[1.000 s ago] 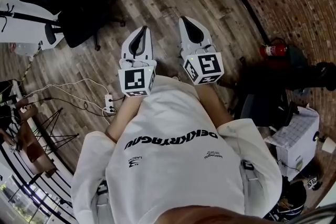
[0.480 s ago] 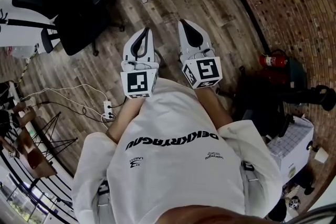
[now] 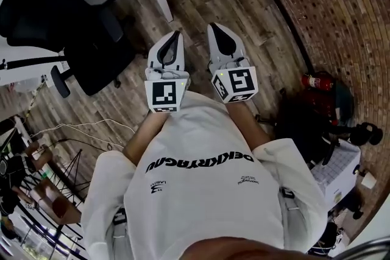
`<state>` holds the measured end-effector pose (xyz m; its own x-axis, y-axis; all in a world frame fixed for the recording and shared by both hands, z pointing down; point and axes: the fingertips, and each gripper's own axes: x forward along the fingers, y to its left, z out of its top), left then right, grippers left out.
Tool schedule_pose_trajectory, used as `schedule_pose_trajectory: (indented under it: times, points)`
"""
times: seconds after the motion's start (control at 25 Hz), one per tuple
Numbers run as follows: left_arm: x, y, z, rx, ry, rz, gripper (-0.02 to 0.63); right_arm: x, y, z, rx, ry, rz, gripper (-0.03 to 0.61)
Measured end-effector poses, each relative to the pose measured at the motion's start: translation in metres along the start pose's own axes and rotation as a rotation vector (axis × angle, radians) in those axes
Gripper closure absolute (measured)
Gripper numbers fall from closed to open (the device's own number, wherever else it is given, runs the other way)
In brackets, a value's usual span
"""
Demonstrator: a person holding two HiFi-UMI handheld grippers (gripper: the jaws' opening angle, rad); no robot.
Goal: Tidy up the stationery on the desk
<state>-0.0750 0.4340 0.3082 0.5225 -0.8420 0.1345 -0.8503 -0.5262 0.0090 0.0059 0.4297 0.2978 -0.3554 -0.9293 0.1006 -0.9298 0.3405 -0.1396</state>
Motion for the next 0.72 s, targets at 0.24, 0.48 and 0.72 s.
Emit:
schedule_pose_trajectory:
  times: [0.24,0.48,0.72]
  points:
    - [0.073,0.063,0.018,-0.014,0.006,-0.040,0.615,0.086,-0.016,0.019,0.000,0.015,-0.045,0.580]
    - [0.130,0.111,0.021,-0.015,0.042,-0.072,0.615,0.157,-0.037,0.027,0.034,0.033,-0.091,0.580]
    - [0.184,0.149,0.014,-0.019,0.092,-0.102,0.615,0.214,-0.059,0.025,0.066,0.063,-0.138,0.579]
